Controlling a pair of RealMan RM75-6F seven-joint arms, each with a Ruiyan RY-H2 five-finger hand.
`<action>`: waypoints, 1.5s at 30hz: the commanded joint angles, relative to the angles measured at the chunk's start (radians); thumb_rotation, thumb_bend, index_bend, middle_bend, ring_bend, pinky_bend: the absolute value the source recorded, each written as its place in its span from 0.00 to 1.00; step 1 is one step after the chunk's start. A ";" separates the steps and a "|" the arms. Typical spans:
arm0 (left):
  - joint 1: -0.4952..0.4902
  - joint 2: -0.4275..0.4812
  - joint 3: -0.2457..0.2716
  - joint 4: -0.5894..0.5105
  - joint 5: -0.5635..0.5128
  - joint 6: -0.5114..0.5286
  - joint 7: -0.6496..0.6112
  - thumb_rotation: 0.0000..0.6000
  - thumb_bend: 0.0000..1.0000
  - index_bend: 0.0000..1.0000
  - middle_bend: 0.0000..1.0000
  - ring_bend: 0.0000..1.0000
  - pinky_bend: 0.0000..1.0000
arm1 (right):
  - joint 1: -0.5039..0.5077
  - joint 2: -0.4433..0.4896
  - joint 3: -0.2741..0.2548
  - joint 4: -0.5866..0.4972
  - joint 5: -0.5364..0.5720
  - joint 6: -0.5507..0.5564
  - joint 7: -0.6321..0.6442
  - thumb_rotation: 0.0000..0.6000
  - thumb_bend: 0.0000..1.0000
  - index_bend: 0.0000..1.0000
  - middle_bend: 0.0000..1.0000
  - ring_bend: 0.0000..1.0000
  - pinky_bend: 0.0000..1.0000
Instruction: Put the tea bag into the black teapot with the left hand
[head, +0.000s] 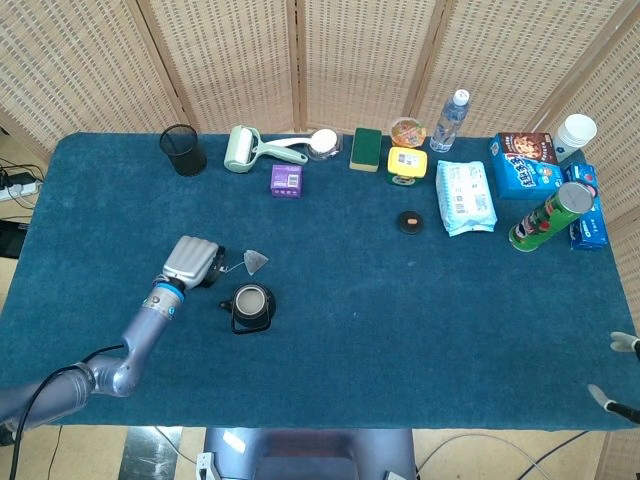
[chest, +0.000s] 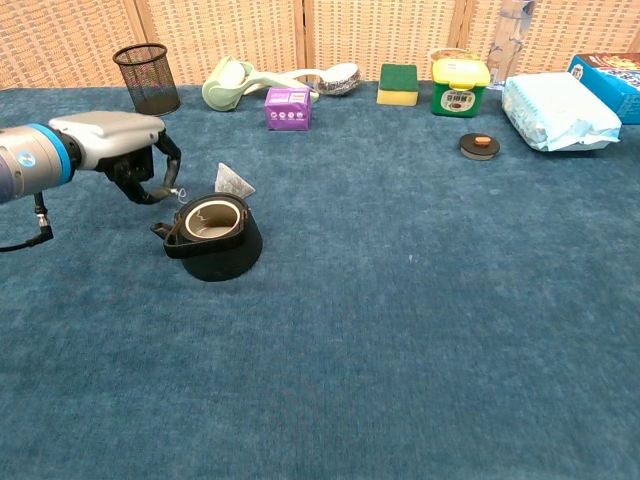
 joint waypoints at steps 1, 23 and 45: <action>0.017 0.052 -0.027 -0.074 0.010 0.030 -0.046 1.00 0.50 0.64 0.98 0.95 0.92 | 0.001 0.000 0.001 -0.002 -0.003 0.001 0.000 1.00 0.10 0.26 0.36 0.30 0.38; 0.073 0.299 -0.109 -0.464 0.094 0.152 -0.203 1.00 0.51 0.64 0.98 0.95 0.92 | 0.008 -0.007 -0.002 0.005 -0.030 0.009 0.014 1.00 0.10 0.26 0.37 0.30 0.38; 0.085 0.358 -0.115 -0.601 0.160 0.174 -0.333 1.00 0.50 0.64 0.98 0.95 0.92 | -0.007 -0.012 -0.004 0.023 -0.032 0.030 0.037 1.00 0.10 0.26 0.37 0.30 0.38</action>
